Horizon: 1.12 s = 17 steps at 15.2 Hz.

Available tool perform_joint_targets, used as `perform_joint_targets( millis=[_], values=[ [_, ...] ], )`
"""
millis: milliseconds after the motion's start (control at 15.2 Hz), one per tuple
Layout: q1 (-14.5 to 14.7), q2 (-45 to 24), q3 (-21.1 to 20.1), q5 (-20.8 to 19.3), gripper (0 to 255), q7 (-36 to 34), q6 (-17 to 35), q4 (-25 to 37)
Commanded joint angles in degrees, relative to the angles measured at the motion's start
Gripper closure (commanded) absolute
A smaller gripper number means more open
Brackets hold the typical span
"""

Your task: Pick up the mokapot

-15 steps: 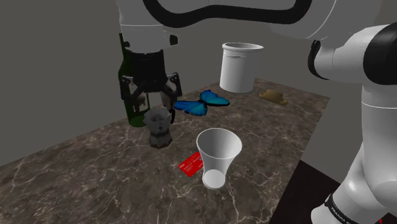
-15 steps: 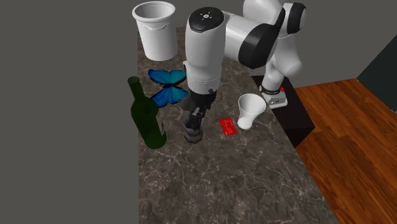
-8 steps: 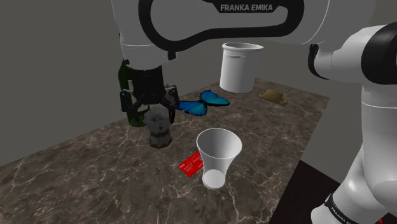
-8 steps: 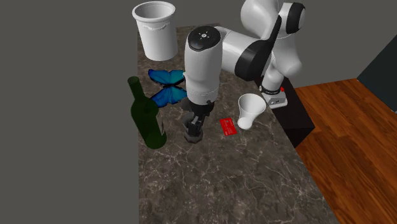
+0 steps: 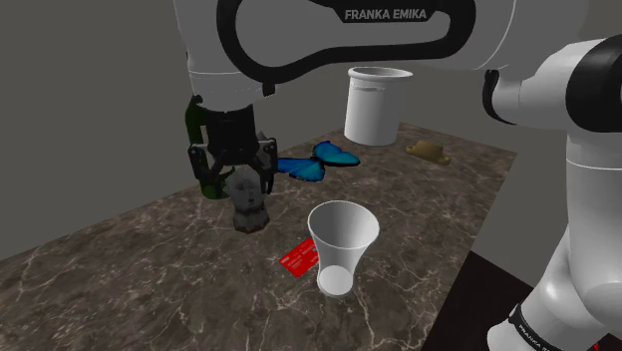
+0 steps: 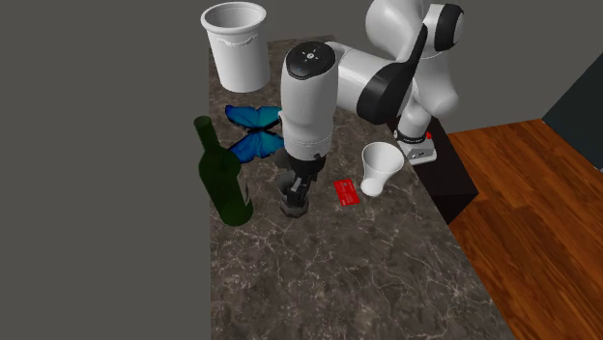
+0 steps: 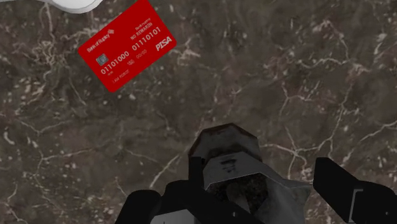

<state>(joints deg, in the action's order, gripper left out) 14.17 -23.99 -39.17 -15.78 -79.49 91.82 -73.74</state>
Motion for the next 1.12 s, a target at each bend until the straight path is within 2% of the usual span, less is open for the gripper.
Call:
perform_joint_targets(
  millis=[0, 132, 396, 1056],
  values=[
    [-0.04, -0.1, 0.06, -0.03, 255, 0.03, 0.02, -0.07],
    [-0.15, 0.12, 0.01, 0.08, 255, 0.03, 0.12, -0.36],
    [0.98, -0.73, 0.06, -0.39, 255, 0.13, -3.47, 4.07],
    [5.96, -5.11, 0.73, -3.08, 255, 0.48, -14.13, 19.17]
  ],
)
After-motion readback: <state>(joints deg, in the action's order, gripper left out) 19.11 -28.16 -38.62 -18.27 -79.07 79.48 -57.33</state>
